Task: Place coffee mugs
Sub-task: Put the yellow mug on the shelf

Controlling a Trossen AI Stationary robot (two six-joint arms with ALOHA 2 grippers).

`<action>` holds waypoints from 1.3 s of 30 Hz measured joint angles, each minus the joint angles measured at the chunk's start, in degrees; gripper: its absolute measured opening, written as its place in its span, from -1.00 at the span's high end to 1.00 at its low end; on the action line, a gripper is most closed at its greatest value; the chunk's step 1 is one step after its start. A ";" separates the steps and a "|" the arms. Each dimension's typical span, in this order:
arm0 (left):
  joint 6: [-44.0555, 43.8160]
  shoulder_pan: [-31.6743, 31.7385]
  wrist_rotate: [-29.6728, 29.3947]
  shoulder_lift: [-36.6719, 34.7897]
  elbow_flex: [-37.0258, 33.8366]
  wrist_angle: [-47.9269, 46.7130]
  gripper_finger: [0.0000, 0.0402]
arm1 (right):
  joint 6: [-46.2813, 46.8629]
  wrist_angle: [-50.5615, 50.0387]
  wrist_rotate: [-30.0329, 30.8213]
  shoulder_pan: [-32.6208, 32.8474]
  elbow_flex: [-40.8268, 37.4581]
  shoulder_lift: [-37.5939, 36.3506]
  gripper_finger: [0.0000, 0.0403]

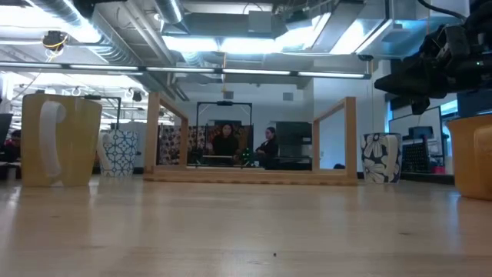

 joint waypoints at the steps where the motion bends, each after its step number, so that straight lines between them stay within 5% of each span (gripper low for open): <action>1: -1.78 0.01 -0.20 1.15 1.40 -1.98 0.94 | 0.00 -0.02 0.00 0.00 0.00 0.02 0.91; 10: -7.79 2.87 3.43 7.27 10.24 -13.94 0.86 | 0.02 -0.02 0.17 0.00 0.00 0.00 0.91; 19: -18.49 9.55 7.24 8.64 11.88 -25.13 0.41 | 0.04 0.71 3.08 0.00 0.00 0.00 0.91; 27: -26.91 18.83 21.61 12.56 11.94 -37.68 0.22 | 0.04 1.01 5.74 0.00 0.00 0.00 0.91; 30: -24.00 21.23 28.58 14.95 11.94 -39.06 0.23 | 0.04 1.14 7.09 0.00 0.00 0.00 0.91; 33: -17.37 21.44 28.57 16.12 11.92 -38.96 0.23 | 0.04 1.15 7.44 -0.01 0.00 0.00 0.91; 39: -19.83 21.47 25.70 17.13 11.90 -39.23 0.23 | 0.04 1.14 7.48 -0.02 0.00 0.00 0.91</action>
